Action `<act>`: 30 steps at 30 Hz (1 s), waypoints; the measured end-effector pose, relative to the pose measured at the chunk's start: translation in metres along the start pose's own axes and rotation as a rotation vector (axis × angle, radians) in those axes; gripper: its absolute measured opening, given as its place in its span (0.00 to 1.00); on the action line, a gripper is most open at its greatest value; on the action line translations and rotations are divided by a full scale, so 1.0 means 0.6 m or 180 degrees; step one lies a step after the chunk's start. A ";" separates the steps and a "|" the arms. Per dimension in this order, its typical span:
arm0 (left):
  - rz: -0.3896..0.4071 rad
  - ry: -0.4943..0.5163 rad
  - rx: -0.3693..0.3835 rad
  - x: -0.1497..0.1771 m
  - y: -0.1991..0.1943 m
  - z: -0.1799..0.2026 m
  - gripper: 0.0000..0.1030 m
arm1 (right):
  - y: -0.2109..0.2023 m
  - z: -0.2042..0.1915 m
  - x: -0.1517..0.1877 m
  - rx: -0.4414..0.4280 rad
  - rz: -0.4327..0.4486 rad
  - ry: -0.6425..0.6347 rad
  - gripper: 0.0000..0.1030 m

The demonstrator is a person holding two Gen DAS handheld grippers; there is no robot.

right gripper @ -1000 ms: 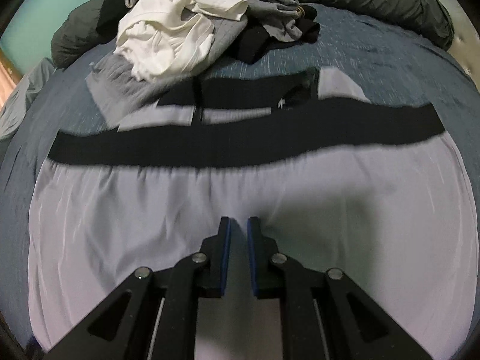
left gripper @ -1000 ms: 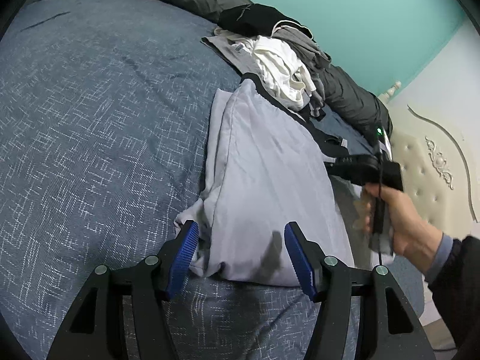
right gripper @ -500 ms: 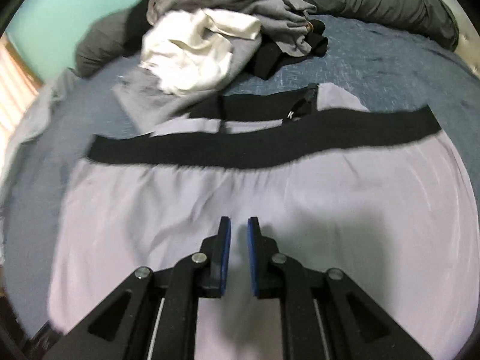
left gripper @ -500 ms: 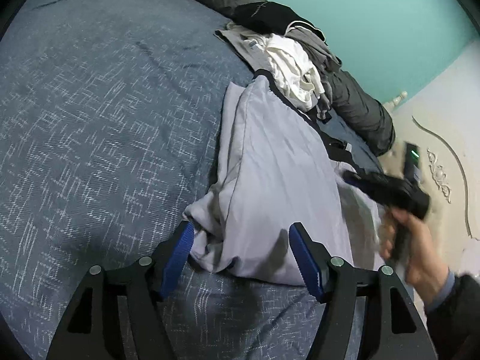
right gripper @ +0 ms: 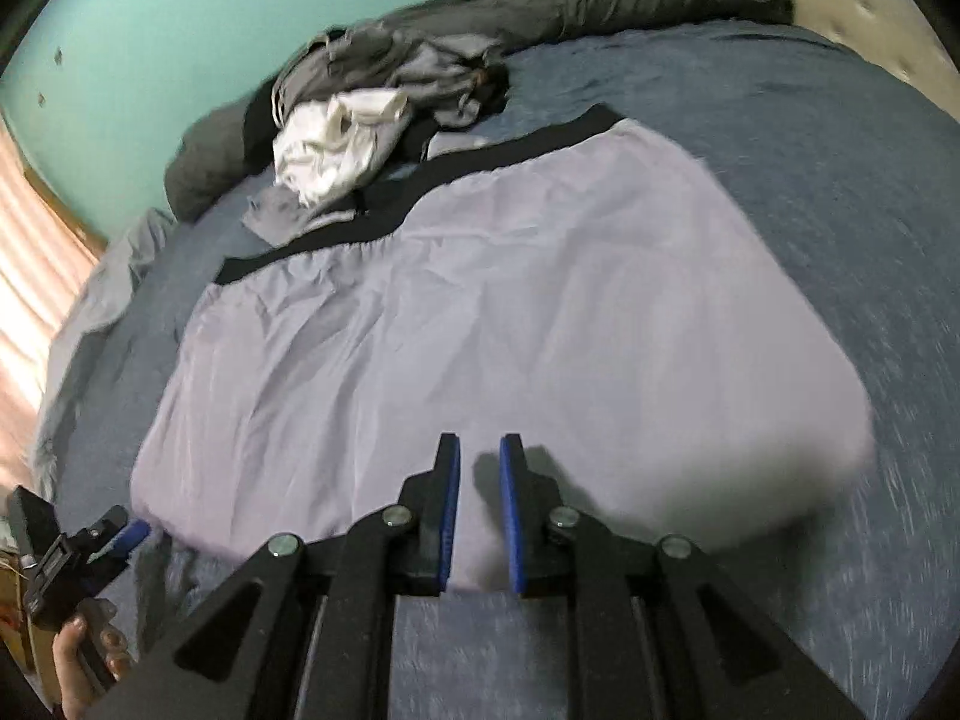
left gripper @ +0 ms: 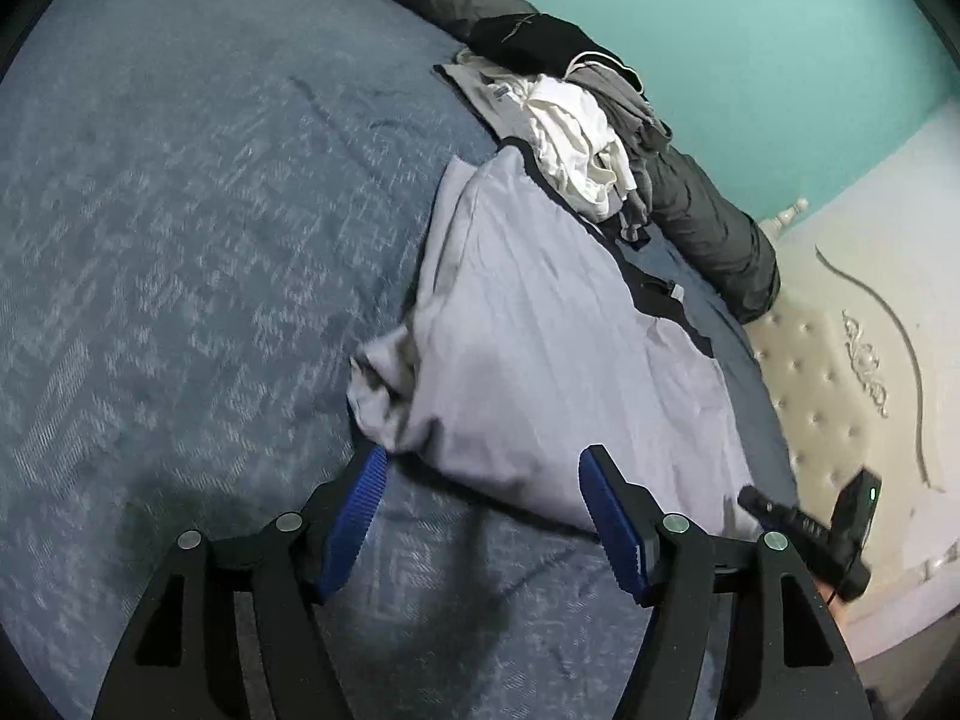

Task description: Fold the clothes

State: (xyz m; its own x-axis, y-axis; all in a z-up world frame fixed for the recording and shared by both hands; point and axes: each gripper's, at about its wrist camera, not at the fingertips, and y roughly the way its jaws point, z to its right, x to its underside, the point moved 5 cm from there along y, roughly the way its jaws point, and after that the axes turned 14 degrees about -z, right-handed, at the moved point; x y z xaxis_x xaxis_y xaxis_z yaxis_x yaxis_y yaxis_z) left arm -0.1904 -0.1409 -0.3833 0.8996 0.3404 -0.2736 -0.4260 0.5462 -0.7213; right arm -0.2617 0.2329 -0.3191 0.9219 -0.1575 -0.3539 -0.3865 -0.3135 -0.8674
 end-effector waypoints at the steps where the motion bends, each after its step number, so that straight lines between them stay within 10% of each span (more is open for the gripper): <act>1: -0.0006 -0.0034 0.0012 0.002 0.002 0.001 0.69 | -0.008 0.005 0.009 -0.0018 0.0046 0.0000 0.16; 30: 0.0126 -0.0494 -0.0089 -0.019 -0.020 -0.045 0.68 | -0.010 0.096 0.080 -0.0514 0.0264 0.0089 0.26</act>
State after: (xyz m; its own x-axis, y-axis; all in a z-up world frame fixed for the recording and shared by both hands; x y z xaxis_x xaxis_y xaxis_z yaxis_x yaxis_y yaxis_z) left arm -0.1931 -0.1719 -0.3885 0.8557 0.4764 -0.2022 -0.4560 0.5093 -0.7299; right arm -0.2133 0.2813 -0.3511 0.8865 -0.2144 -0.4101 -0.4624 -0.4443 -0.7673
